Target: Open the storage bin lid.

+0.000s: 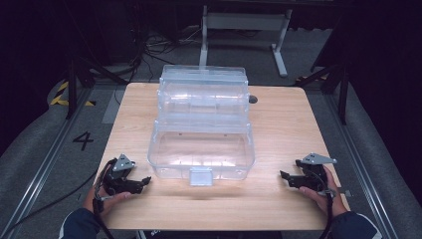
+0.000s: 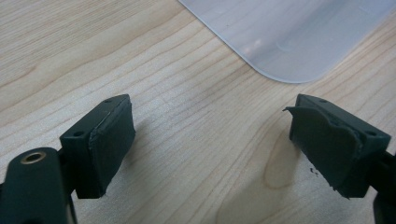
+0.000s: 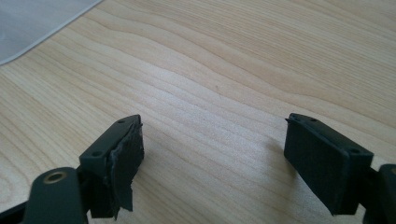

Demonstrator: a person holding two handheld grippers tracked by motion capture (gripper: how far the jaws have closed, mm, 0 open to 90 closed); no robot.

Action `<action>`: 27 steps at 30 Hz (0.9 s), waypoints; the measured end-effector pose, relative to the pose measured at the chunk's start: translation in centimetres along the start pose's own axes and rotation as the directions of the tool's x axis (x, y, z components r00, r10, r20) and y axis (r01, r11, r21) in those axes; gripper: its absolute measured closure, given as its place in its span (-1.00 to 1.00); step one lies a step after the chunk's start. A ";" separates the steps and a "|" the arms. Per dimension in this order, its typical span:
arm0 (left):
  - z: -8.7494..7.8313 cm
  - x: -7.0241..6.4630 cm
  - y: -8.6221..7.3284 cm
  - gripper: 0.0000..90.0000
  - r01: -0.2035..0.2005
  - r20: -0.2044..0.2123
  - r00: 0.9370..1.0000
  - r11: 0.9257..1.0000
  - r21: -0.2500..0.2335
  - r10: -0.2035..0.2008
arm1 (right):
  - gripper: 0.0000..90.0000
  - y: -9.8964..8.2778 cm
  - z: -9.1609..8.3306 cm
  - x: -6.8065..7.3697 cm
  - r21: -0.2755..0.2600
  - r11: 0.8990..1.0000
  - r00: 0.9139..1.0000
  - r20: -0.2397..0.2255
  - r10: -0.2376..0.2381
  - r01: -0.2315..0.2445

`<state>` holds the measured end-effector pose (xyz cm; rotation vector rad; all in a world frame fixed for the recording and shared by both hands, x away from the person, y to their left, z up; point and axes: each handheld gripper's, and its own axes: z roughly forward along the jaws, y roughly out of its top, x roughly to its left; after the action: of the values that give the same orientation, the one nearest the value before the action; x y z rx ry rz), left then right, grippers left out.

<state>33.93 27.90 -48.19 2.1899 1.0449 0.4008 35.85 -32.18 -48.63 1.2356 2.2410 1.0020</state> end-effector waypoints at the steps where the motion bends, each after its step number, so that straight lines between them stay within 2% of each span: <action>1: 0.0 0.1 0.0 -0.68 -0.011 -0.003 1.000 1.000 0.000 0.011 | -0.55 0.0 0.0 0.0 0.000 1.000 1.000 0.000 0.000 0.000; 27: -0.1 0.1 0.0 -0.68 -0.005 -0.006 1.000 1.000 0.004 0.005 | -0.62 0.2 0.2 0.0 0.007 1.000 1.000 -0.004 -0.006 0.006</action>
<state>33.96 27.98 -48.14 2.1969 1.0446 0.4075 36.12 -32.03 -48.65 1.2301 2.2520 0.9953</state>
